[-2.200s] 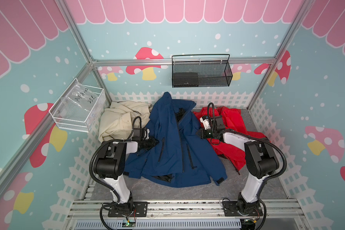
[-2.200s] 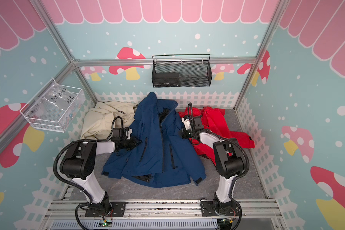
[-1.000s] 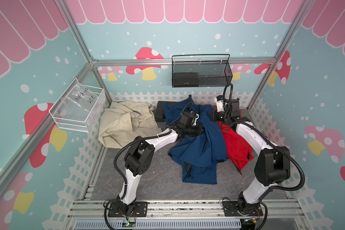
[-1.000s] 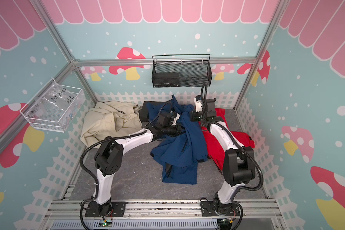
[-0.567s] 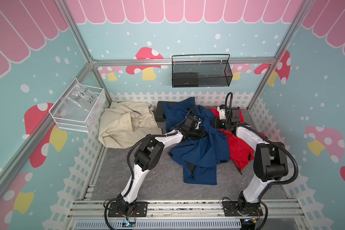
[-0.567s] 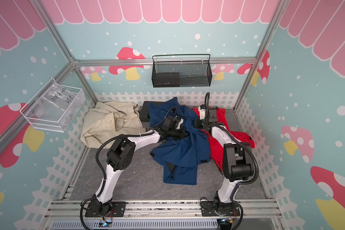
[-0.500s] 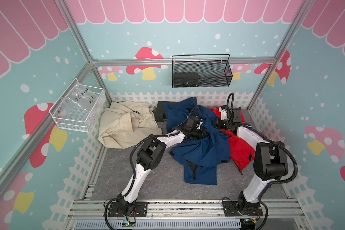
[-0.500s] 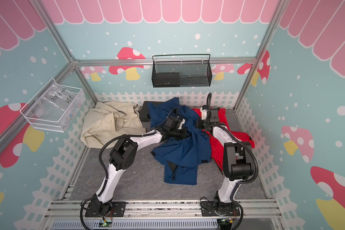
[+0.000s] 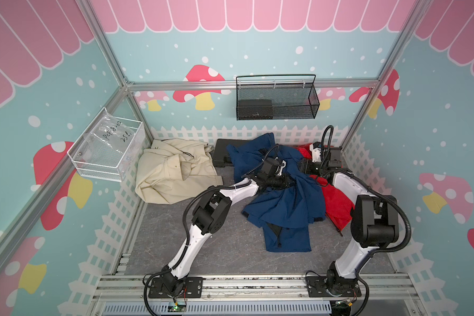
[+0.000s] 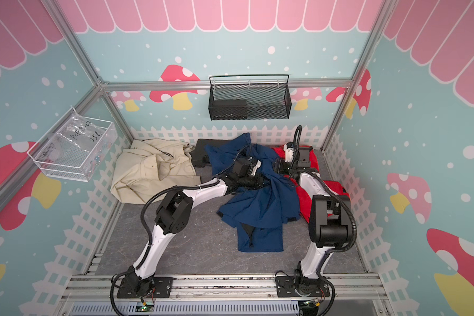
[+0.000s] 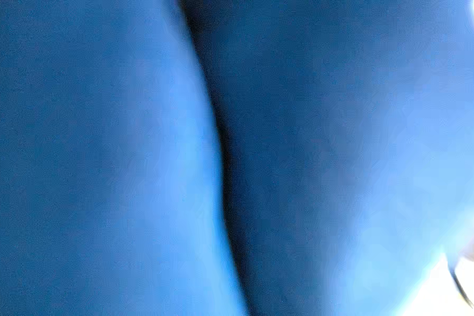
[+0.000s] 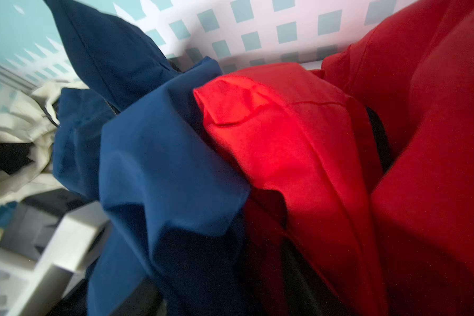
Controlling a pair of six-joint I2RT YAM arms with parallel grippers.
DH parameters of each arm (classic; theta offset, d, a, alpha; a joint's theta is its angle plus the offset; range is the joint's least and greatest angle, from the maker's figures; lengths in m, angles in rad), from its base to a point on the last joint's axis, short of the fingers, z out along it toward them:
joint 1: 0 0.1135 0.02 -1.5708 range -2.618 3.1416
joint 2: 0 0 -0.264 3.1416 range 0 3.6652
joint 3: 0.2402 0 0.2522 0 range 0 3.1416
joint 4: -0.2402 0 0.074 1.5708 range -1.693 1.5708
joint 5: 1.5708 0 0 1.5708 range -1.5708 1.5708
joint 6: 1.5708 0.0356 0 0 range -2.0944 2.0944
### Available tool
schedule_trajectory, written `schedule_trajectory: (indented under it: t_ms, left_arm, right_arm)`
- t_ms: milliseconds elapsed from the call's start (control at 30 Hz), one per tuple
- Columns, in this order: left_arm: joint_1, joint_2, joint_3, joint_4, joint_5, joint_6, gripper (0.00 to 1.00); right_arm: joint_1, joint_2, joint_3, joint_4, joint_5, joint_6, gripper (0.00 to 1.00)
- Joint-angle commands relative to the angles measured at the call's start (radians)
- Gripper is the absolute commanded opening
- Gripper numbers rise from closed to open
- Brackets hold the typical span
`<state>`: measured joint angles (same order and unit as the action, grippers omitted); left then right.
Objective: Unzip the jacket
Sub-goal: Move the jacket to the center of the board.
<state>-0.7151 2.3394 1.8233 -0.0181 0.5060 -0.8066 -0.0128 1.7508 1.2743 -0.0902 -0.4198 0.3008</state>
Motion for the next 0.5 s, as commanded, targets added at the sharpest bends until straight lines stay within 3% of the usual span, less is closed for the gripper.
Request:
schedule_trajectory:
  t_ms: [0,67,300,467]
  left_arm:
    - [0.053,-0.195,-0.165,0.079,-0.037,0.031,0.52]
    - [0.083,-0.311,-0.301,0.096,-0.054,0.050,0.59]
    - [0.207,-0.690,-0.664,0.009,-0.111,0.117,0.67]
    - [0.300,-0.946,-0.790,-0.227,-0.325,0.225,0.68]
  right_arm:
    - [0.011,-0.132,-0.009,0.027,-0.033,-0.031,0.81]
    - [0.013,-0.199,-0.022,0.030,-0.024,-0.041,0.93]
    - [0.029,-0.328,-0.049,0.007,-0.096,-0.059,0.94]
    - [0.142,-0.338,-0.066,-0.018,-0.187,-0.103,0.94]
